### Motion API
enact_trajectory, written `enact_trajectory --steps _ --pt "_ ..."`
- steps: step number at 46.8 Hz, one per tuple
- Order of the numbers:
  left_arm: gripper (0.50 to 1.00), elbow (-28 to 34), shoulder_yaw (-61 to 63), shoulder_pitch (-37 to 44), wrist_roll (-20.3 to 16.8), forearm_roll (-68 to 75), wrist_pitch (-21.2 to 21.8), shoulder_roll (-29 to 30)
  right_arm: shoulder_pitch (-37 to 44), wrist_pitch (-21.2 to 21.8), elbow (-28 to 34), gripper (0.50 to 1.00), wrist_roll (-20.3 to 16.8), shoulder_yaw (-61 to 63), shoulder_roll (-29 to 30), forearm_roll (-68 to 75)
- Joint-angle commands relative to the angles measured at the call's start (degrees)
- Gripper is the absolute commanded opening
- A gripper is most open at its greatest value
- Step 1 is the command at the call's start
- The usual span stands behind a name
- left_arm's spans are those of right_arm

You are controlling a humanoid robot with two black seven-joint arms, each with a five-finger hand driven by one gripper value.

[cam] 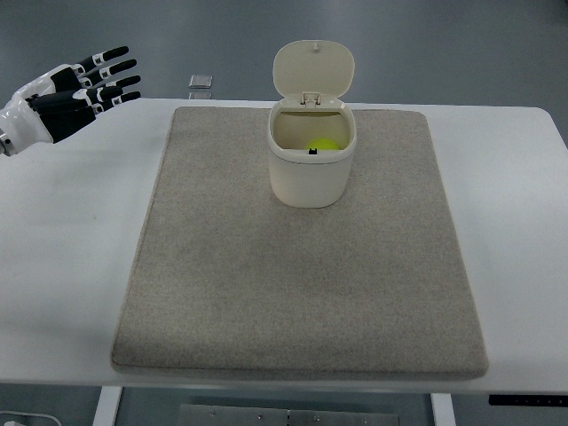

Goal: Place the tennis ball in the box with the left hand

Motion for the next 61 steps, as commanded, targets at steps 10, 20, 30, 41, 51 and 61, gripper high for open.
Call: enact_trajectory --steps 10,20,30,41,51,61 --pt "0.996 -0.02 -0.4 0.69 14.88 -11.14 -0.01 -1.12 0.0 0.09 0.0 0.938 0.0 0.0 0.0 0.0" --pt "0.996 0.42 -1.19 1.04 18.14 -15.19 -0.01 -0.68 0.0 0.18 0.09 0.938 0.0 0.0 0.0 0.09" --pt "0.996 2.09 -2.86 2.27 18.14 -18.27 -0.01 -0.94 -0.09 0.09 0.26 0.938 0.09 0.09 0.0 0.09" --pt "0.994 2.62 -6.37 5.08 18.05 -20.12 -0.01 -2.61 -1.67 0.09 0.18 0.938 0.35 0.0 0.0 0.61" --pt "0.994 6.13 -9.98 5.52 18.05 -19.59 -0.01 -4.9 -1.84 0.18 0.26 0.938 0.0 -0.09 0.0 0.35" --pt "0.994 6.84 -10.59 5.0 18.05 -19.24 -0.01 -5.34 -2.02 0.18 0.35 0.938 0.0 0.0 0.0 0.35"
